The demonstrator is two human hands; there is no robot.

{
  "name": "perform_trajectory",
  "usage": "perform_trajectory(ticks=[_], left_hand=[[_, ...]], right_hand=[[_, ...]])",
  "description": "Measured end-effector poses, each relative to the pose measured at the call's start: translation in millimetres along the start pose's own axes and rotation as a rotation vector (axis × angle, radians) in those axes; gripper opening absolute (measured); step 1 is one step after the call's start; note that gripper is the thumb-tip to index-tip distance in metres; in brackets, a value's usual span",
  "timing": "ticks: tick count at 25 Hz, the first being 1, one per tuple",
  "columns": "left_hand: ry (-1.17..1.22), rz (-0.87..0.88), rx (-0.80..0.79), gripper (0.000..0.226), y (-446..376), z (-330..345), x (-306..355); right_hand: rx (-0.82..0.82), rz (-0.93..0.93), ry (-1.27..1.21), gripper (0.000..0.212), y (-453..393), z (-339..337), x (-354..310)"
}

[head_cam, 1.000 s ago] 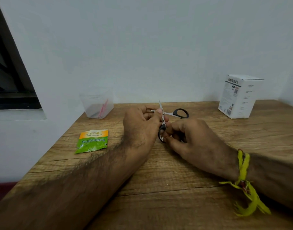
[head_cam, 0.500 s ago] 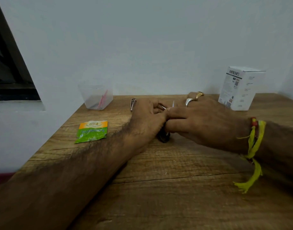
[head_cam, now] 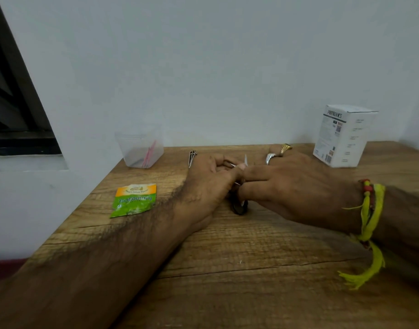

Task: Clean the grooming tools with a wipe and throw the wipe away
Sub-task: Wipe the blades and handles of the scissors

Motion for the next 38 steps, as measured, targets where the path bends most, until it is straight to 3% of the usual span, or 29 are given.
perform_trajectory(ticks=[4, 7, 14, 21, 24, 29, 33, 35, 38], left_hand=[[0.072, -0.007, 0.099, 0.01, -1.6, -11.0, -3.6], [0.122, 0.013, 0.174, 0.005, -0.3, -19.2, -0.2], [0.325, -0.038, 0.359, 0.012, 12.1, -26.1, -4.7], [0.307, 0.036, 0.282, 0.008, 15.9, -13.8, 0.3], [0.261, 0.07, 0.25, 0.008, 15.3, -11.1, 3.4], [0.238, 0.088, 0.265, 0.007, 9.7, -17.6, 2.7], [0.237, 0.06, 0.235, 0.009, 4.9, -16.9, -0.3], [0.204, 0.03, 0.202, 0.01, 3.6, -13.3, -2.6], [0.087, 0.007, 0.175, 0.007, 2.8, -10.1, -4.8]], right_hand=[[-0.06, 0.127, -0.148, 0.011, 1.8, 10.7, 4.0], [-0.011, 0.375, -0.338, 0.01, 6.6, 15.3, 21.8], [0.232, 0.9, -0.835, 0.016, 28.3, 34.1, 33.5], [0.443, 1.186, -1.159, 0.019, 47.6, 44.9, 36.1], [0.449, 1.194, -1.159, 0.018, 49.1, 43.7, 38.1], [0.301, 1.056, -1.109, 0.014, 38.6, 44.7, 34.5], [0.592, 0.971, -1.036, 0.009, 44.3, 24.8, 49.1], [0.716, 0.878, -0.837, 0.006, 47.2, -0.6, 53.1], [0.775, 0.853, -0.576, 0.004, 52.2, -12.7, 59.0]])
Point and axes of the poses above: each hand's wrist, its own y-axis away from the middle knuckle, its own z-axis out of the palm, x = y × z, the point moved 10 cm from there along -y, towards the middle knuckle, and after that the axes turned 2 degrees about y, right-handed, at the moved point
